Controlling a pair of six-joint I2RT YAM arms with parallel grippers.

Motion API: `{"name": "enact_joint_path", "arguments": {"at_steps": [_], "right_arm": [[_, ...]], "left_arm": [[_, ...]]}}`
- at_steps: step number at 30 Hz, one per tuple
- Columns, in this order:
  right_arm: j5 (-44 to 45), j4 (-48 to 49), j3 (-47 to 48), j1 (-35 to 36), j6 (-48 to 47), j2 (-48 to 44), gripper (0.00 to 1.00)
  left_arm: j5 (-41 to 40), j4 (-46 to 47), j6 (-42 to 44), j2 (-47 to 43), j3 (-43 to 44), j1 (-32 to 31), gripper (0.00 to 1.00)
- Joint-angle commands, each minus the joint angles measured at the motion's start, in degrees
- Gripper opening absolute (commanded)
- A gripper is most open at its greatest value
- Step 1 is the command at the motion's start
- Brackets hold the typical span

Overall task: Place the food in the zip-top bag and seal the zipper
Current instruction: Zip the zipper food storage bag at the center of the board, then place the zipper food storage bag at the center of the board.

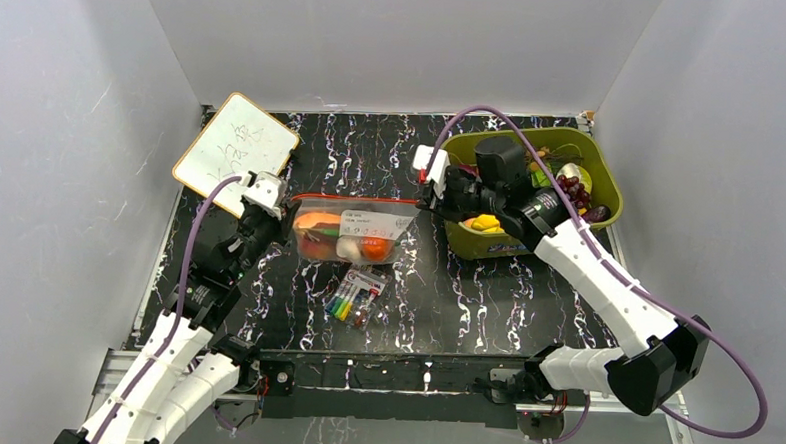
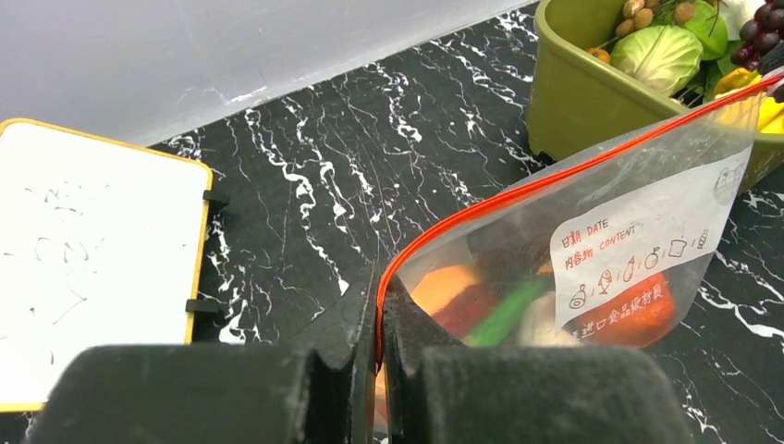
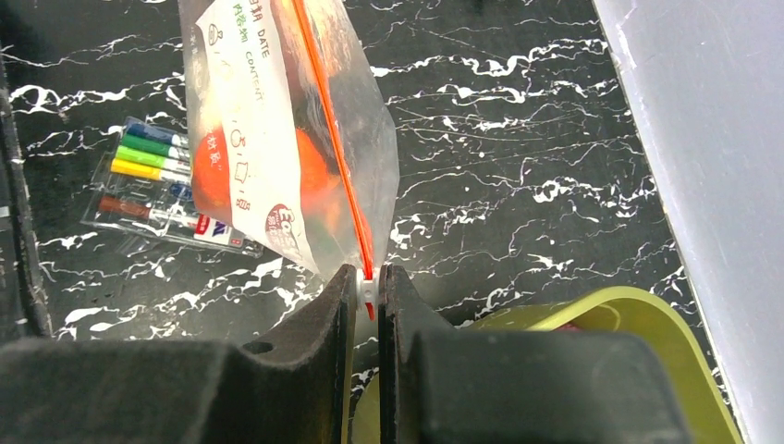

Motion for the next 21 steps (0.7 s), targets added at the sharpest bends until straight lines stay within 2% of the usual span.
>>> {"name": "enact_joint_path", "arguments": {"at_steps": [1,11,21], "right_arm": [[1.7,0.8,-0.3,-1.1,1.6,-3.5,0.00],[1.8,6.8,-3.3,-1.1,6.1,-3.3,0.00],[3.7,16.1,-3.0,-1.1,6.6,4.8,0.00]], "left_arm": [[-5.2,-2.4,0.6,-1.3,2.7,0.6,0.00],[-6.0,-3.8,-0.1,-0.7,1.4,0.6,0.00],[-7.1,-0.8,-1.5,6.7,1.1,0.6,0.00]]}}
